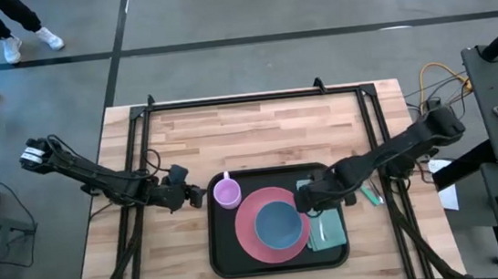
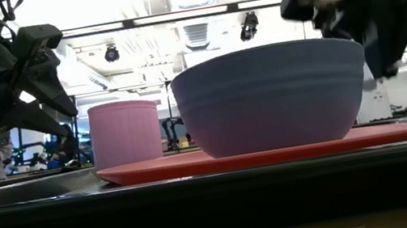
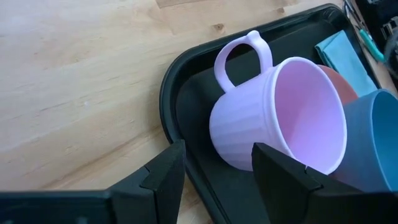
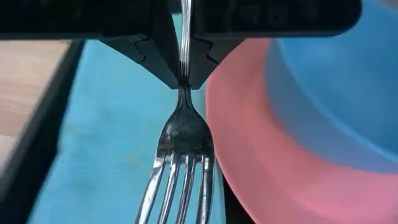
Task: Set up tray
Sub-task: Put the silver fork to the right of the pink plate on the napkin
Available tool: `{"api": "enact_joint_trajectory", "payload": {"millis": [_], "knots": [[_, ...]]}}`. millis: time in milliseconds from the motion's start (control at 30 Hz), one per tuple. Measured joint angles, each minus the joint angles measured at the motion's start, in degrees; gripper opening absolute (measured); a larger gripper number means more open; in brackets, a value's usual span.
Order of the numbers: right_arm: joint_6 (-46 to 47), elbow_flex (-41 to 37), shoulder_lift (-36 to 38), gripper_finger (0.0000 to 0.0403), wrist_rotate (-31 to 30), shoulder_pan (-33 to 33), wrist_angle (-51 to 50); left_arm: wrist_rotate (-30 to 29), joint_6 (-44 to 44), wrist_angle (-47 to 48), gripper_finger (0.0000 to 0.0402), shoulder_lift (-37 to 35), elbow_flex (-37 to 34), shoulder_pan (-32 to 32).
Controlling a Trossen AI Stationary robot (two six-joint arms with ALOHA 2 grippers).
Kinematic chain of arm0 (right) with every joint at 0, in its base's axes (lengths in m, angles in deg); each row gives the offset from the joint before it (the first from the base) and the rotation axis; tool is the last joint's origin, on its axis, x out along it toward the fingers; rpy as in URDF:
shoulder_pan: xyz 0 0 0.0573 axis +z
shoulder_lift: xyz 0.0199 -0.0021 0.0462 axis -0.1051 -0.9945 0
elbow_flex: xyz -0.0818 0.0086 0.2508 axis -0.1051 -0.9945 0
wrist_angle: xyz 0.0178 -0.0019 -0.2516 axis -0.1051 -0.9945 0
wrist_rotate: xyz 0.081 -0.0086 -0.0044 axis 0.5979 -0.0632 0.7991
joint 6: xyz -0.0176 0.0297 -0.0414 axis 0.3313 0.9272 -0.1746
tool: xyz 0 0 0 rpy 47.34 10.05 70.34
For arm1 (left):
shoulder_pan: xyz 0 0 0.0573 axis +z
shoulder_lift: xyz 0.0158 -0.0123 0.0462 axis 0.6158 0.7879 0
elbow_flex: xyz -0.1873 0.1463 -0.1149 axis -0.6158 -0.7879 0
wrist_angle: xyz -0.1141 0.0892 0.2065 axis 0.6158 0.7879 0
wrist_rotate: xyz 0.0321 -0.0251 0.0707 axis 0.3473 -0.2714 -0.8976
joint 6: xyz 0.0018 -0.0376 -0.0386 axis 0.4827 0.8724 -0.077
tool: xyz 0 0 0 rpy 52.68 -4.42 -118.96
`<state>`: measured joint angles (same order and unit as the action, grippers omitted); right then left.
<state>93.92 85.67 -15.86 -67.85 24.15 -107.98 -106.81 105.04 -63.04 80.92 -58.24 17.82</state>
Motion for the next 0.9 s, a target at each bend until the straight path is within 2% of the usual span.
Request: {"api": "enact_joint_trajectory", "payload": {"millis": [200, 533, 633, 733, 900], "knots": [[0.1, -1.3, -4.0, 0.0013, 3.3, -0.1, 4.5, 2.7, -1.6, 0.0, 0.0166, 0.0, 0.0, 0.0], [-1.9, -2.2, -9.1, 0.0013, 2.7, -1.5, 4.6, 2.9, -2.9, 0.4, 0.0166, -0.1, 0.0, 0.0], [-2.2, -3.0, -10.4, 0.0013, 2.7, -1.9, 7.5, 2.9, -2.9, 0.7, 0.0166, -0.1, 0.0, 0.0], [-1.2, -3.3, -10.7, 0.0013, 2.6, -2.1, 10.3, 2.9, -2.9, 0.9, 0.0166, -0.1, 0.0, 0.0], [-1.1, -3.3, -10.0, 0.0020, 2.0, -2.2, 8.7, 2.9, -2.9, 0.9, 0.0166, -0.1, 0.0, 0.0]]}}
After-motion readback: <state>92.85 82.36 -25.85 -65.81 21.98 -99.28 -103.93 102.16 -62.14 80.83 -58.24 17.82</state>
